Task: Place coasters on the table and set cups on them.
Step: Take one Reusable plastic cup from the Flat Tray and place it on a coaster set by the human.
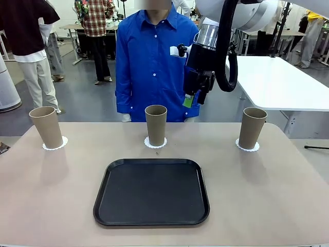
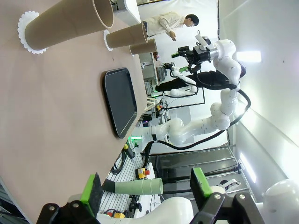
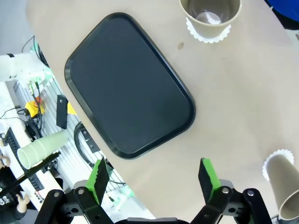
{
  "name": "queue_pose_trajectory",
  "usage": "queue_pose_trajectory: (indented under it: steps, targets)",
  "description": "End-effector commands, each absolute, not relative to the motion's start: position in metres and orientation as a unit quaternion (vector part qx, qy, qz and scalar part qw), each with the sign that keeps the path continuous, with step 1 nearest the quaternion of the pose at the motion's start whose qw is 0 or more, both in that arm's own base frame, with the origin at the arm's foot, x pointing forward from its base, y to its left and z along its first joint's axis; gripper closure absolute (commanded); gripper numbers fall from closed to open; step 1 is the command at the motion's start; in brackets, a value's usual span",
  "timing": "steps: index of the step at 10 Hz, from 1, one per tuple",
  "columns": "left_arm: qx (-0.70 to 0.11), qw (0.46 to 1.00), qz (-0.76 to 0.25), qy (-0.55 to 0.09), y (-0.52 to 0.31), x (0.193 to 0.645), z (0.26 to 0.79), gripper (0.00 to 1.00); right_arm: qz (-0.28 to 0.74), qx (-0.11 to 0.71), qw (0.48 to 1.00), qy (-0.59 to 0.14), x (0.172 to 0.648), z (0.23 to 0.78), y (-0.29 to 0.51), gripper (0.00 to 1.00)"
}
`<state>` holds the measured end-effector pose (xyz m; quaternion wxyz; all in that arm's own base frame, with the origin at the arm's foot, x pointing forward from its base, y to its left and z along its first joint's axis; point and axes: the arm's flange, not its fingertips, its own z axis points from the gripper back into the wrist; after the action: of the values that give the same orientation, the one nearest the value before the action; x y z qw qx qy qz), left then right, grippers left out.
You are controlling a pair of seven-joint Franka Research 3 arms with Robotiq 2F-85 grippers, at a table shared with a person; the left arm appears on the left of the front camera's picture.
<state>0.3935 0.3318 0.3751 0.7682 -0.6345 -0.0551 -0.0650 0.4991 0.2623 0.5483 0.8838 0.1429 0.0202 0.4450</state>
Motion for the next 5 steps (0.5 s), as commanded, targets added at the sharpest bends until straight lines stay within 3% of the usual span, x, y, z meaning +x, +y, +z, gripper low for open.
queue_pose_trajectory:
  steps: [1, 5]
  targets:
    - [-0.634, 0.769, -0.064, -0.057, 0.3315, 0.3916, 0.3774, 0.00, 0.442, 0.155, 0.883, 0.017, 0.4987, 0.5475, 0.2648, 0.00]
    - [-0.634, 0.769, -0.064, -0.057, 0.3315, 0.3916, 0.3774, 0.00, 0.442, 0.155, 0.883, 0.017, 0.4987, 0.5475, 0.2648, 0.00]
